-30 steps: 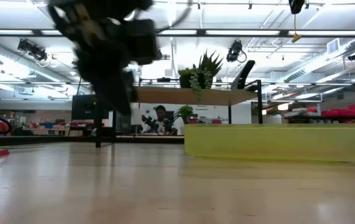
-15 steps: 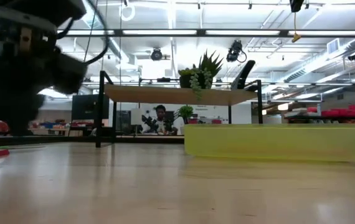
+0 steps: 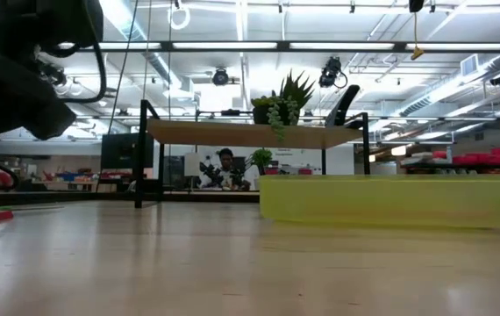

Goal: Pack school essentials
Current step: Put the green scissors into the yellow supply box

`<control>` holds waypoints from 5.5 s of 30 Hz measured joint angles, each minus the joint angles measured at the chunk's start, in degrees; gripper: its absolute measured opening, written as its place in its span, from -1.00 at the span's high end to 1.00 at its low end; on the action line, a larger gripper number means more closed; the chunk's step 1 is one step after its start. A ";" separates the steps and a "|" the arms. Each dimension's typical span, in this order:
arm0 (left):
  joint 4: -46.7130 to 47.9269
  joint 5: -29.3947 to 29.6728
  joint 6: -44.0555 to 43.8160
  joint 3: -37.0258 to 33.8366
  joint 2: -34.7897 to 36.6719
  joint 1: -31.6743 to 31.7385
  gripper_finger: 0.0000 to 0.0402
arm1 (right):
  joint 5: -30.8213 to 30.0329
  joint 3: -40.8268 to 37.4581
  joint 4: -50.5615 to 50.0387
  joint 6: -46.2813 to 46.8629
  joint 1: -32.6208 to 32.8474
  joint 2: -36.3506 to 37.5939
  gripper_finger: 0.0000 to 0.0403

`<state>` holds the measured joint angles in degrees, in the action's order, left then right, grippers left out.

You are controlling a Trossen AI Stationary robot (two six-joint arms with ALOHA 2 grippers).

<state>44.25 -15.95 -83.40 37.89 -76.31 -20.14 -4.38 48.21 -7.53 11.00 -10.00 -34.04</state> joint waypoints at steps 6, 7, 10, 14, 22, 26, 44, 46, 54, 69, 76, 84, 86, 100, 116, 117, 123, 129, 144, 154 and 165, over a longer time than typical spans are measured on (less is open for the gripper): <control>0.60 0.21 0.04 -0.61 -0.02 0.02 0.33 | -0.14 0.00 0.02 -0.49 0.00 -0.09 0.88; 0.81 0.24 0.02 -1.09 -0.04 0.02 0.29 | -0.14 0.00 0.02 -0.47 0.00 -0.09 0.88; 0.90 0.14 0.02 -2.32 -0.07 0.02 0.19 | -0.14 0.00 0.03 -0.47 0.00 -0.09 0.88; 0.57 0.15 0.04 -2.80 -0.16 -0.26 0.14 | -0.13 0.00 0.05 -0.41 0.00 -0.09 0.88; 0.13 1.99 -1.03 -2.80 -0.19 -0.39 0.23 | -0.12 0.00 0.69 0.05 0.00 -0.11 0.88; -2.62 1.47 -3.02 -4.40 -0.16 -0.52 0.28 | -0.12 0.00 1.72 -0.07 0.00 -0.11 0.88; -0.33 1.43 -11.35 -1.25 -0.15 -4.36 0.26 | -0.12 0.00 2.18 -0.33 -0.02 -0.13 0.88; 0.17 1.26 -12.57 -1.25 -0.15 -5.06 0.27 | -0.21 0.00 2.17 -0.52 -0.02 -0.20 0.88; -0.63 1.18 -18.66 -1.93 -0.73 -8.01 0.29 | -0.29 0.00 2.17 -0.54 -0.02 -0.20 0.88; -3.87 4.12 -22.46 -3.80 -1.59 -9.38 0.33 | -1.19 0.00 2.56 -0.58 -0.02 -0.22 0.88; -5.24 4.14 -21.37 -3.50 -5.30 -10.29 0.34 | -1.40 0.00 2.68 -0.49 -0.02 -0.21 0.88; -5.00 5.29 -20.58 -3.50 -6.31 -10.96 0.24 | -2.56 0.00 3.20 -0.54 -0.02 -0.22 0.88; -5.01 5.93 -20.52 -3.50 -6.32 -11.46 0.30 | -2.67 0.00 3.20 -0.56 -0.02 -0.20 0.88; -4.86 8.58 -21.85 -3.50 -6.13 -14.48 0.62 | -2.67 0.00 3.19 -0.56 -0.01 -0.22 0.88; -0.83 12.46 -24.02 0.06 -5.55 -16.54 0.67 | -2.67 0.00 3.21 -0.56 -0.02 -0.22 0.88; -0.72 12.47 -24.04 0.39 -5.55 -16.73 0.67 | -2.67 0.00 3.21 -0.56 0.00 -0.21 0.88; 3.04 12.38 -23.97 3.28 -5.51 -17.42 0.66 | -2.67 0.00 3.21 -0.56 -0.02 -0.22 0.88; 4.55 13.78 -22.16 6.20 -5.42 -17.46 0.67 | -2.67 0.00 3.21 -0.56 -0.02 -0.35 0.88; -3.21 15.98 -4.84 8.71 -5.48 -11.51 0.64 | -1.70 0.00 3.21 -0.10 0.00 -1.03 0.88; -19.40 12.33 8.88 9.46 -12.25 -1.50 0.65 | -0.20 0.71 2.79 1.34 0.00 -0.76 0.88; -12.76 11.39 25.60 31.56 -29.10 3.41 0.65 | 1.27 10.74 -10.51 -3.32 0.00 -0.94 0.88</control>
<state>31.49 -4.56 -57.80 69.45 -105.42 -16.73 -3.10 58.95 -18.04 7.67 -10.00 -34.98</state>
